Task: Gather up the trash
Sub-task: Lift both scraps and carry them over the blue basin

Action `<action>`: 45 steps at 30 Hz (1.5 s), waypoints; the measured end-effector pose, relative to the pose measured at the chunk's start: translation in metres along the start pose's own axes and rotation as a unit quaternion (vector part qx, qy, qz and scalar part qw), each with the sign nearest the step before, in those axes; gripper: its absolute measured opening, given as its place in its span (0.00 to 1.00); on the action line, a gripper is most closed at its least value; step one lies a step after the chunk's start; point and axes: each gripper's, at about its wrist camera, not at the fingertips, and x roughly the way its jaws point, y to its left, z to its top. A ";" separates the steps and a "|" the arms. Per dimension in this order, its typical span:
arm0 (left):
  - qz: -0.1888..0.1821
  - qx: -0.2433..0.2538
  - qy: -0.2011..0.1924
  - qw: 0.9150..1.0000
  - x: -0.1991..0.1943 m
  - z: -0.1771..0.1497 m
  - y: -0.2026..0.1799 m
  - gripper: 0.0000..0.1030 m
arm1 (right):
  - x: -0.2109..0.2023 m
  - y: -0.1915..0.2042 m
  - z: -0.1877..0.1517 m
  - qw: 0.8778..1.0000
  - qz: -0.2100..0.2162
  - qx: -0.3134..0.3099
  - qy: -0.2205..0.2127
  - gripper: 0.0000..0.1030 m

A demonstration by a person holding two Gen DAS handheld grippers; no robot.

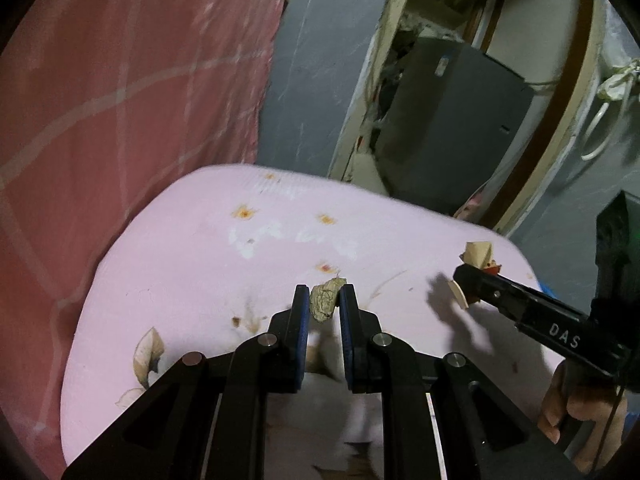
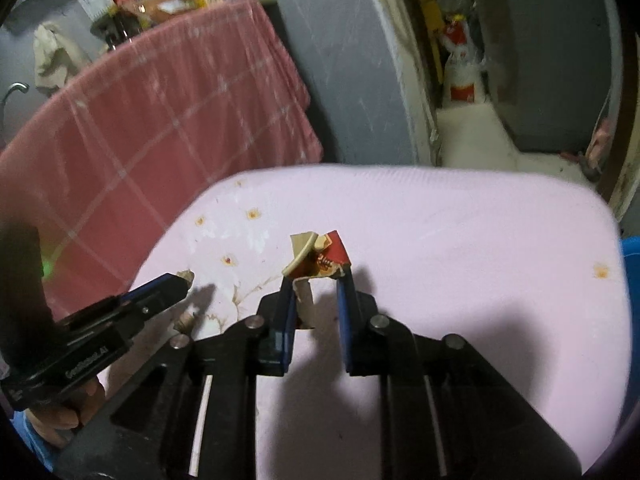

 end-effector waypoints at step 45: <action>-0.182 0.150 -0.193 0.952 -0.052 0.004 -0.249 0.12 | -0.266 -0.085 -0.040 0.927 -0.235 -0.036 -0.291 0.19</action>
